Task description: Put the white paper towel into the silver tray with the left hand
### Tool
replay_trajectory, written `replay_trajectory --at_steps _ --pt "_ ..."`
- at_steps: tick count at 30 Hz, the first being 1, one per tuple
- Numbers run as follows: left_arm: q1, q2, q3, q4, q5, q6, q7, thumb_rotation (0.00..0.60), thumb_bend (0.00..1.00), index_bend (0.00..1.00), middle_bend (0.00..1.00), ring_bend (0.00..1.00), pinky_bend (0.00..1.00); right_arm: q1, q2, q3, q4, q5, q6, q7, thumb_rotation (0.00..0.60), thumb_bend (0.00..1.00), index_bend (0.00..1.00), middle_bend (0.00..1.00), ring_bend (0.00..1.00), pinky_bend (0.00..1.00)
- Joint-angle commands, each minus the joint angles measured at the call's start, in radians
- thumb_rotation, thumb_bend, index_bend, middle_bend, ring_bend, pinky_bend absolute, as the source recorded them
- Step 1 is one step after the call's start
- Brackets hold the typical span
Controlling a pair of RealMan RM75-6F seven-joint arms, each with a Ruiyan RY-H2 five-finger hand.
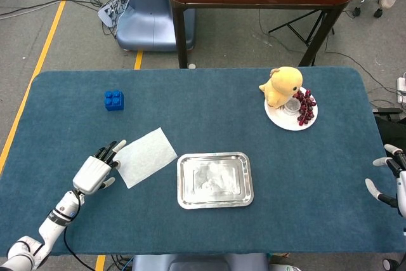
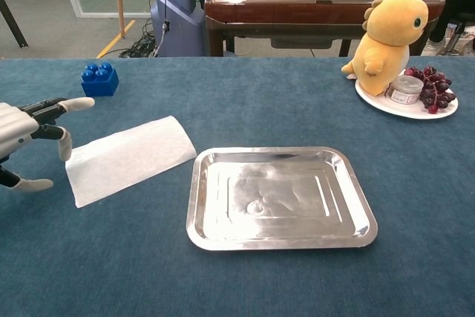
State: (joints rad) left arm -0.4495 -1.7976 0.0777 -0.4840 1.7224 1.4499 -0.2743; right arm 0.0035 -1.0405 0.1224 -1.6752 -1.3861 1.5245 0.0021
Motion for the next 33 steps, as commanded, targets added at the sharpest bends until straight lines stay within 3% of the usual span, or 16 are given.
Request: replay_trajectory --at_steps 1,33 --pt "-0.002 -0.007 0.005 0.010 0.000 -0.007 0.006 0.600 0.18 0.51 0.01 0.00 0.23 0.000 0.000 0.000 0.000 0.000 0.000 0.001 0.600 0.25 0.41 0.21 0.12 0.07" --pt "-0.011 -0.033 0.018 0.021 -0.024 -0.042 -0.013 0.600 0.17 0.51 0.01 0.00 0.23 -0.002 0.005 0.002 -0.001 0.002 0.002 0.010 0.600 0.25 0.41 0.21 0.12 0.07"
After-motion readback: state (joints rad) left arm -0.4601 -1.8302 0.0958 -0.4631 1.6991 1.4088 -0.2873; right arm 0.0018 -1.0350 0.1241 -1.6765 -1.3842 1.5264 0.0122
